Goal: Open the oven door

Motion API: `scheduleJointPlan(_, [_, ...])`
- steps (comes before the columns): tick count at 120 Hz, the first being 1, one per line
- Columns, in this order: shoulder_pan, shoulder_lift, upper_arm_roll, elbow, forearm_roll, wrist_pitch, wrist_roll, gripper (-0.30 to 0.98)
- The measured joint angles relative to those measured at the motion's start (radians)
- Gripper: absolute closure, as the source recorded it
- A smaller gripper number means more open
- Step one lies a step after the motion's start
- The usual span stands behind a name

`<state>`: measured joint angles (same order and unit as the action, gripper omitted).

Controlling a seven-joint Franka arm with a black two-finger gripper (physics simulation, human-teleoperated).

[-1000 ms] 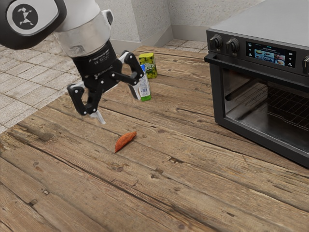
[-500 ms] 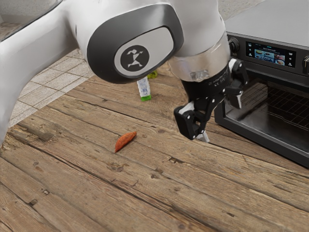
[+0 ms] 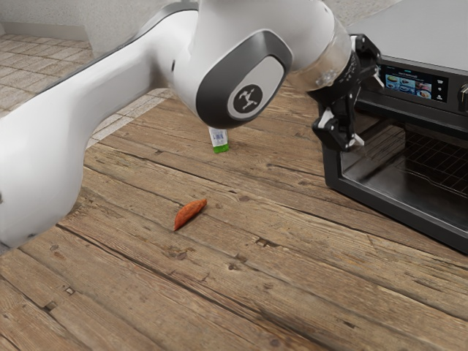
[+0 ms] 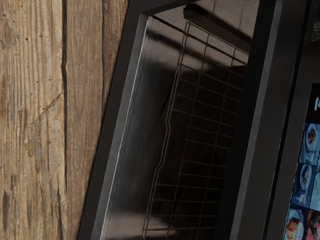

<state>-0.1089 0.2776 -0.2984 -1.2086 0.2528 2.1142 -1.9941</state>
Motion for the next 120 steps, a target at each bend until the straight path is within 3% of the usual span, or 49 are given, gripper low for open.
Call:
scheduleJointPlan(36, [0.028,0.092,0.016,0.042,0.0,0.109,-0.026,0.0])
scheduleJointPlan(120, [0.024,0.218,0.016,0.123,-0.001,0.182,-0.009,0.0])
